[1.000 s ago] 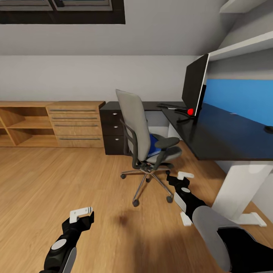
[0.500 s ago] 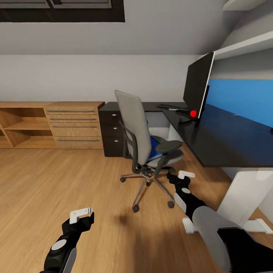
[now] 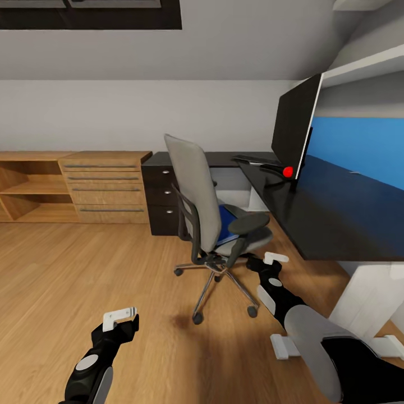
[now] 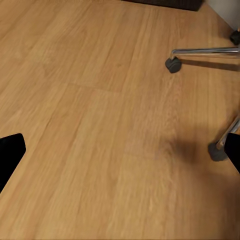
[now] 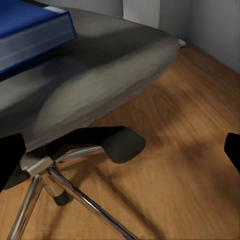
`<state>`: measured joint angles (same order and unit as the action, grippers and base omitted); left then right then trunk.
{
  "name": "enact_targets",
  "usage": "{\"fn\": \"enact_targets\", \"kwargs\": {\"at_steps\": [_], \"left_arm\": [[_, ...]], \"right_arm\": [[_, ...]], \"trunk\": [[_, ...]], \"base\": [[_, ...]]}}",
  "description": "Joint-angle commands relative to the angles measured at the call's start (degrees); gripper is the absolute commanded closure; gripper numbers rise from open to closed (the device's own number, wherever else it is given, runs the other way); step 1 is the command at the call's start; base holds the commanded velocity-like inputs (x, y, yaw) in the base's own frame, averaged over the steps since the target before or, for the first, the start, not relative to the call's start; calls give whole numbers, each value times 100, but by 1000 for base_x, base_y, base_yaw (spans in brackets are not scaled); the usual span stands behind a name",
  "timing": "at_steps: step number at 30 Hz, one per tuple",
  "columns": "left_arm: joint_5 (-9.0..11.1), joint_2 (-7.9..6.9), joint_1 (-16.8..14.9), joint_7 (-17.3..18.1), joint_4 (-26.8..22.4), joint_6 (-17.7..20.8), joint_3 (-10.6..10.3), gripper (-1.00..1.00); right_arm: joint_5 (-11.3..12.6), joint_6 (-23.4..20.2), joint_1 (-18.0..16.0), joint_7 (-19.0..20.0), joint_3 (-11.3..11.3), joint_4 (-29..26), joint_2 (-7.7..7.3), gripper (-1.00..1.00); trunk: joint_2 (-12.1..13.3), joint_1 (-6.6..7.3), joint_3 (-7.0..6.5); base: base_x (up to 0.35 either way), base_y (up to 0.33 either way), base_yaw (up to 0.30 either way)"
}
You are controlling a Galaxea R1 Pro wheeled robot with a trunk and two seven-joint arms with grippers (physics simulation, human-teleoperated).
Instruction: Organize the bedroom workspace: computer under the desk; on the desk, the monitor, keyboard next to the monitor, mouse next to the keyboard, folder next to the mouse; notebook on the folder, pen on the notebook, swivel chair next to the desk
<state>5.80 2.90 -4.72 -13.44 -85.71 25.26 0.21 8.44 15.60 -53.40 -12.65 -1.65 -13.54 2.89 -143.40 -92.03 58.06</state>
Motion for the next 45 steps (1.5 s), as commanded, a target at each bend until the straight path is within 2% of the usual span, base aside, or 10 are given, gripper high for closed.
{"fn": "enact_targets", "kwargs": {"at_steps": [1,27,32,45], "left_arm": [[58,1,-4,-34,-8,23,3,-100],[60,1,-3,-33,-7,31,5,-100],[68,2,-2,-34,-7,31,5,-100],[79,9,-2,-28,-25,31,5,-100]], "right_arm": [[56,28,-4,-9,-20,3,4,-100],[62,88,-4,-6,-20,17,26,-100],[53,330,0,-15,-21,24,34,-100],[44,377,5,-18,-27,27,39,-100]], "trunk": [[-2,0,6],[-2,0,5],[-2,0,-6],[-2,0,-39]], "base": [[87,-23,0],[78,-3,5],[0,0,237],[-32,29,261]]}}
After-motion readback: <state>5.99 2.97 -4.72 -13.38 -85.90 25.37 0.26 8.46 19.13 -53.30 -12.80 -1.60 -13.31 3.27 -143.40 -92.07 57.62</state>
